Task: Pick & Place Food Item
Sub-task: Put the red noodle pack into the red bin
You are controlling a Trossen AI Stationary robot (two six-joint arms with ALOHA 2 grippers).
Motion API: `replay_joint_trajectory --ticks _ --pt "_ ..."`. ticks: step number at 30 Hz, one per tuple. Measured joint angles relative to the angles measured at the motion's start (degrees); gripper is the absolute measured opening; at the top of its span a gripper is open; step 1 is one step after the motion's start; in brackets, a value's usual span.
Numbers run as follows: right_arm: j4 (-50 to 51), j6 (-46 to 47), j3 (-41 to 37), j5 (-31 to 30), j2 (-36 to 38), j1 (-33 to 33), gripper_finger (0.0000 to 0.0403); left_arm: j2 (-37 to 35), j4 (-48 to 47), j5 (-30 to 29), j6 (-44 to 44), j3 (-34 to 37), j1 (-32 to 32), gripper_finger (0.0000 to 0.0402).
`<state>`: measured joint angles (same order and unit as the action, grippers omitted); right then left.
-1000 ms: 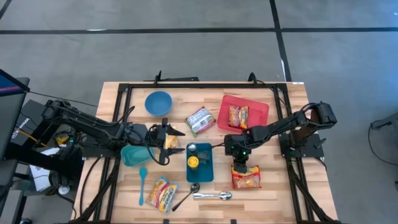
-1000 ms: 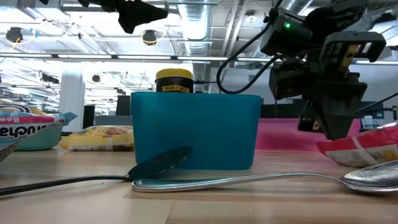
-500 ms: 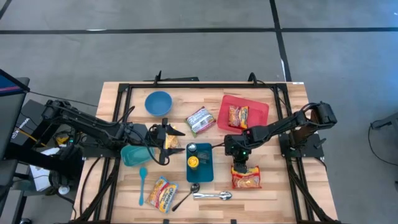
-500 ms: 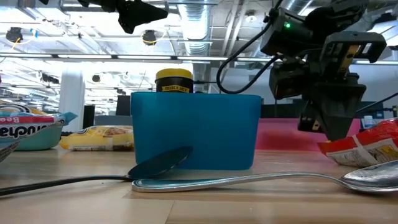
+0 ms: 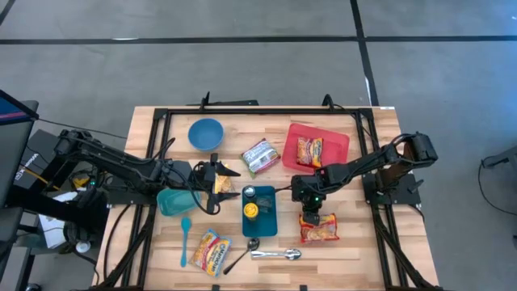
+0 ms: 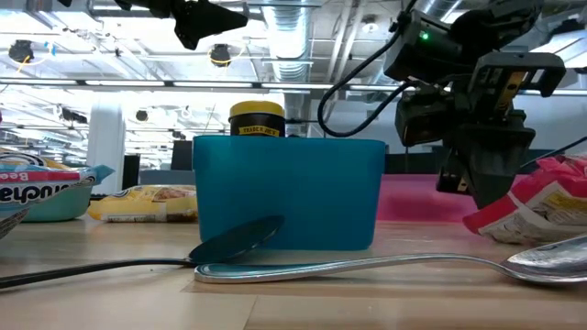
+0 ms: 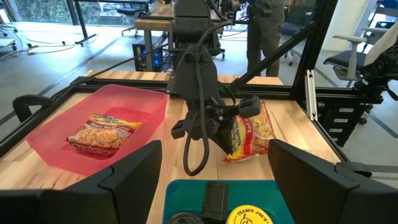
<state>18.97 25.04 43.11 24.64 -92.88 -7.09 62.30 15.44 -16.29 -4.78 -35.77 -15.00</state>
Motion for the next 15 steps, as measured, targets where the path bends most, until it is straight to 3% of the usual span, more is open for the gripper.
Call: replay_joint_trajectory --ticks 15 --pt "0.91 -1.58 3.32 -2.08 -0.09 -1.20 0.0000 0.00 0.00 0.00 -0.02 0.00 0.00 0.0290"
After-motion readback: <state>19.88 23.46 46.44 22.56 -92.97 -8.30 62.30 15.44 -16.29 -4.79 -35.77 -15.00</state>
